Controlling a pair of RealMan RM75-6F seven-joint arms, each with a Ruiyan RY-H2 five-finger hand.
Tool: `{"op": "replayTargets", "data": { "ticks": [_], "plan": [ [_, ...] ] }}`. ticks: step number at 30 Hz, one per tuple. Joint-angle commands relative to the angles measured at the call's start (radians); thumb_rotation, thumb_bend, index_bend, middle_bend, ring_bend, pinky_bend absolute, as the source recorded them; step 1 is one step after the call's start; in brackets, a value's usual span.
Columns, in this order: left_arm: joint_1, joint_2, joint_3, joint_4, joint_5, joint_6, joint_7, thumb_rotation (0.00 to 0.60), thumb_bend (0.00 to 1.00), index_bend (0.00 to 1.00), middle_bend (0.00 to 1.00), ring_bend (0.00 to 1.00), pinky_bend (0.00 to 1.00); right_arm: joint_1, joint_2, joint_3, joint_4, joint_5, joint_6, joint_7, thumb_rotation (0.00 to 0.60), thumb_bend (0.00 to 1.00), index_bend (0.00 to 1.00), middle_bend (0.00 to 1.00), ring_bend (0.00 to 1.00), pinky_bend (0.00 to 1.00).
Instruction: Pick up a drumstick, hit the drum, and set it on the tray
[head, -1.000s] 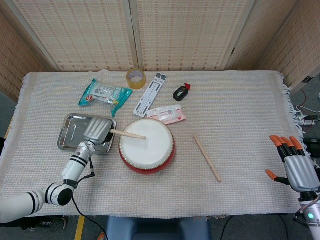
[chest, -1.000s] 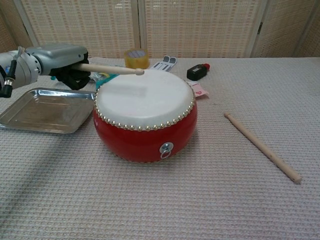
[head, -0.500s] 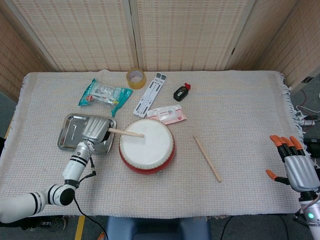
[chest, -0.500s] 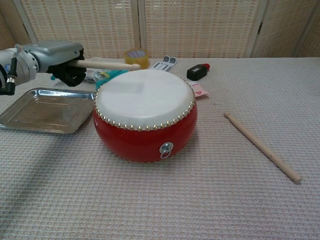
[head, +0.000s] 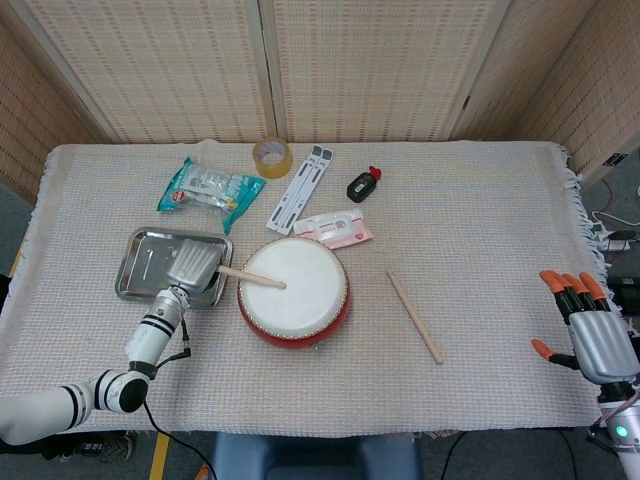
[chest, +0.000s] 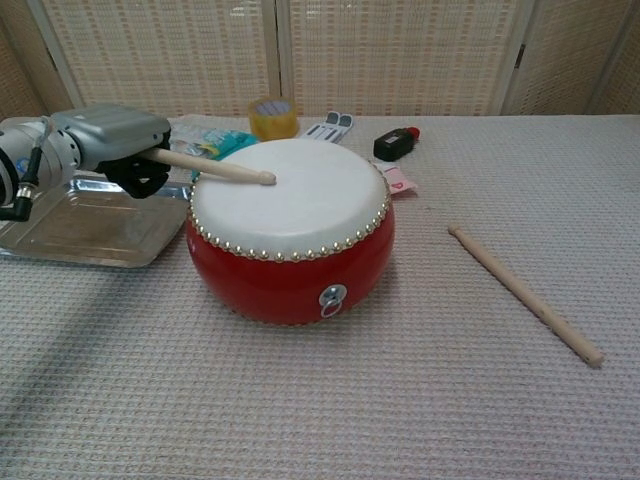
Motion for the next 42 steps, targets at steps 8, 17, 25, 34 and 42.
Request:
{"op": "replayTargets", "data": {
  "ticks": [8,17,25,34,42],
  "plan": [
    [0.031,0.058,-0.068,-0.069,-0.004,-0.012,-0.194,0.600,0.77,1.00,1.00,1.00,1.00,-0.002,-0.002,0.000,0.002,0.002,0.003,0.002,0.600,0.18,0.00,0.08,0.00,0.00],
    [-0.001,-0.005,0.006,0.032,-0.016,-0.025,-0.021,0.600,0.77,1.00,1.00,1.00,1.00,-0.002,-0.003,0.001,0.006,0.010,-0.003,0.005,0.600,0.18,0.00,0.08,0.00,0.00],
    [0.040,0.038,-0.086,-0.052,0.005,0.059,-0.184,0.600,0.76,1.00,1.00,1.00,1.00,0.000,-0.003,0.005,0.003,0.010,0.001,-0.012,0.600,0.18,0.00,0.08,0.00,0.00],
    [-0.005,0.002,0.015,0.047,0.015,-0.033,-0.007,0.600,0.76,1.00,1.00,1.00,1.00,0.003,-0.007,0.006,0.014,0.020,-0.013,0.002,0.600,0.18,0.00,0.08,0.00,0.00],
    [0.015,-0.003,-0.033,0.005,-0.030,0.029,-0.040,0.600,0.76,1.00,1.00,1.00,1.00,0.006,-0.009,0.007,0.017,0.022,-0.016,-0.004,0.600,0.18,0.00,0.08,0.00,0.00]
  ]
}}
